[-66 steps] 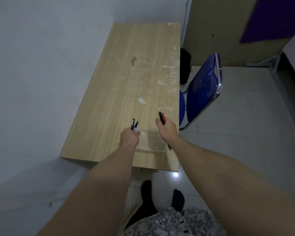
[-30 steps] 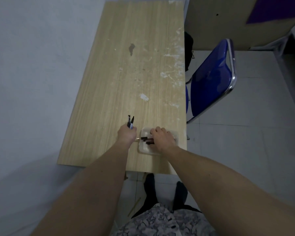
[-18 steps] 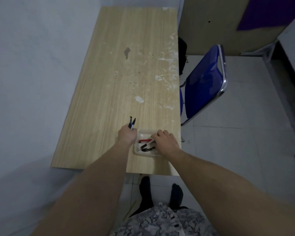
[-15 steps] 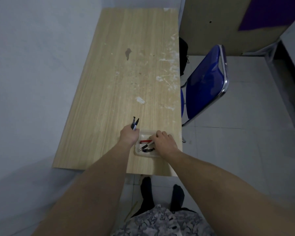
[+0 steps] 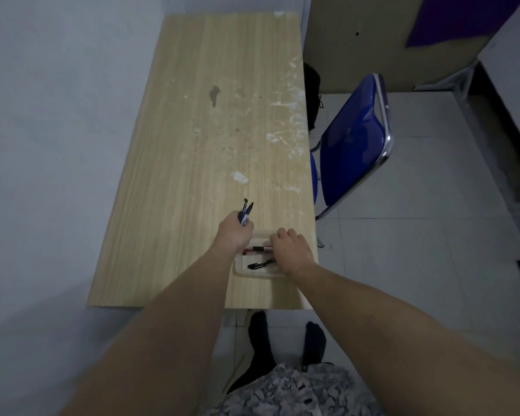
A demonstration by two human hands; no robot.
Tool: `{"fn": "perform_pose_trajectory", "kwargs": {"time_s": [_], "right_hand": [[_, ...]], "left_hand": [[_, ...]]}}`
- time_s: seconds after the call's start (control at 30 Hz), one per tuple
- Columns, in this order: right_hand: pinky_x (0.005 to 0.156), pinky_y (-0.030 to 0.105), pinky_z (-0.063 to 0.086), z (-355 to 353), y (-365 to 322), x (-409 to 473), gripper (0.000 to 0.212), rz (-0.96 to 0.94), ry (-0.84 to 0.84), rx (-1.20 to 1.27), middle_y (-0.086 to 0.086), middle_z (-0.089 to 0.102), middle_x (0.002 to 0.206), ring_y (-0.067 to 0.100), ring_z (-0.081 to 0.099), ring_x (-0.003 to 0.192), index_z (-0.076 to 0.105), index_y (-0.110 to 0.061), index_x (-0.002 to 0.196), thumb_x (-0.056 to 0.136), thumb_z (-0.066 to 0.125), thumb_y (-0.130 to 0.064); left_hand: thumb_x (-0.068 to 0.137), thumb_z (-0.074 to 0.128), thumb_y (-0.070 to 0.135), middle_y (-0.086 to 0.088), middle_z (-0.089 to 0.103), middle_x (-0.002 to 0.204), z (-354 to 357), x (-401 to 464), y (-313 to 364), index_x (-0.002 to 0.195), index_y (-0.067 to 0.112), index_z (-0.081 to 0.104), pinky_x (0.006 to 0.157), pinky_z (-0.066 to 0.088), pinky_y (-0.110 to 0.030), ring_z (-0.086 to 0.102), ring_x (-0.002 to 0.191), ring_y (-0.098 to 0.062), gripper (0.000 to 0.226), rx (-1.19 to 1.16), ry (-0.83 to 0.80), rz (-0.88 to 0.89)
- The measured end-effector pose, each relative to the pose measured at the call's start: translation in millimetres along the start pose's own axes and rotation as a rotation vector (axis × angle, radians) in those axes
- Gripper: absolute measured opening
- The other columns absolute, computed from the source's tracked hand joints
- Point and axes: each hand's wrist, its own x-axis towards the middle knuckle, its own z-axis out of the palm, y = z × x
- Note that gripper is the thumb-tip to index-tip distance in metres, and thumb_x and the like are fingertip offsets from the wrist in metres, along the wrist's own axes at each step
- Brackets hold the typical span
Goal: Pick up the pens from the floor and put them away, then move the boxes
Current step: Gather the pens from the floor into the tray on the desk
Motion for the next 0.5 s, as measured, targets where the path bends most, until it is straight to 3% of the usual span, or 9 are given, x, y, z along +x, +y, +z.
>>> {"fn": "perform_pose_trajectory", "kwargs": {"time_s": [0.1, 0.2, 0.33, 0.5], "right_hand": [[0.082, 0.036, 0.040, -0.8, 6.1, -7.8, 0.022, 0.116, 0.067, 0.054, 0.009, 0.050, 0.115, 0.026, 0.046, 0.102, 0.049, -0.014, 0.114, 0.093, 0.046, -0.011], [0.080, 0.039, 0.043, 0.0, 19.3, -23.8, 0.019, 0.327, 0.088, 0.166, 0.011, 0.045, 0.114, 0.028, 0.048, 0.099, 0.043, -0.014, 0.114, 0.095, 0.042, -0.010], [0.079, 0.044, 0.044, 10.4, 29.2, -36.9, 0.023, 0.509, -0.111, 0.386, 0.014, 0.045, 0.122, 0.034, 0.055, 0.103, 0.038, -0.013, 0.121, 0.098, 0.041, -0.016], [0.081, 0.038, 0.047, 15.0, 27.6, -37.7, 0.030, 0.556, -0.280, 0.572, 0.017, 0.053, 0.122, 0.033, 0.057, 0.108, 0.045, -0.006, 0.120, 0.092, 0.055, -0.014]], "left_hand": [[0.096, 0.047, 0.025, -0.005, 0.059, 0.090, 9.5, -2.5, 9.5, 0.104, 0.015, 0.052, 0.057, 0.039, -0.028, 0.054, 0.071, -0.016, 0.014, 0.078, -0.076, 0.069], [0.101, 0.045, 0.028, -0.007, 0.060, 0.083, 25.8, -7.4, 18.5, 0.100, 0.016, 0.046, 0.058, 0.039, -0.031, 0.055, 0.068, -0.019, 0.012, 0.115, -0.122, 0.245], [0.103, 0.045, 0.028, -0.001, 0.058, 0.085, 47.7, -16.3, 30.8, 0.104, 0.019, 0.043, 0.062, 0.041, -0.033, 0.055, 0.072, -0.016, 0.009, 0.094, -0.109, 0.386], [0.099, 0.051, 0.018, -0.007, 0.058, 0.102, 64.0, -10.2, -2.1, 0.111, 0.016, 0.050, 0.081, 0.047, -0.038, 0.054, 0.090, -0.022, 0.012, 0.341, -0.146, 0.469]]}}
